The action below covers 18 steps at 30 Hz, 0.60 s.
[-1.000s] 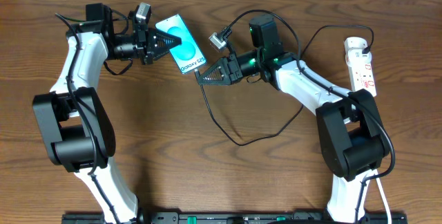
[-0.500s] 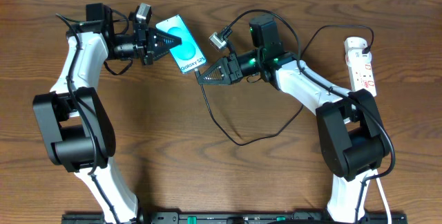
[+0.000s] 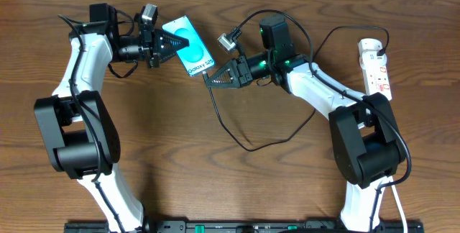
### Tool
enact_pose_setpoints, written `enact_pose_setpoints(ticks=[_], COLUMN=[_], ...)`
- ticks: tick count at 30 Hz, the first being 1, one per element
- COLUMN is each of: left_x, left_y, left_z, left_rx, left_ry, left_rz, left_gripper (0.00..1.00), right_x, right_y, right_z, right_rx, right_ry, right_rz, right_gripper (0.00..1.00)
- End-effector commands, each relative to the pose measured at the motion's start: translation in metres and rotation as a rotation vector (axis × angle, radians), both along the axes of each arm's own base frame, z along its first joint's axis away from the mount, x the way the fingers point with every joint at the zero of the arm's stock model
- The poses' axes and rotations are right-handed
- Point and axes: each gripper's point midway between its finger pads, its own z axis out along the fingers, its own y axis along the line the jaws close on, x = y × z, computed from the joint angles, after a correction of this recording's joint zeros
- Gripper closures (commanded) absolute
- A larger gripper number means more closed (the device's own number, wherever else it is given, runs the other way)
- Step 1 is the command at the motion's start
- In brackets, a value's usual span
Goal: Plug charger to phone and switch on socket
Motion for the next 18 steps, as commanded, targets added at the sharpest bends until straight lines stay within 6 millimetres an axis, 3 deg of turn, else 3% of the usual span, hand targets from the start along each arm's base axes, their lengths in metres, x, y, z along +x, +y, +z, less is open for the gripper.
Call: enact_pose_setpoints(ticks=[1,18], left_x=[0.0001,0.0021], left_y=[-0.0001,0.0001], left_z=[0.015,0.0155], left_rx=[-0.051,-0.048], left_ry=[-0.013,-0.033], left_rz=[-0.007,-0.008], left_gripper=[0.93,0.93], right_x=[0.0013,-0.0017], right_y=[0.0029,0.0065], right_z=[0.0008,0.0005], right_rx=[-0.003,-0.004], right_ry=[-0.015,-0.016], right_rz=[-0.006,0.002], right_gripper=[0.99,0.99])
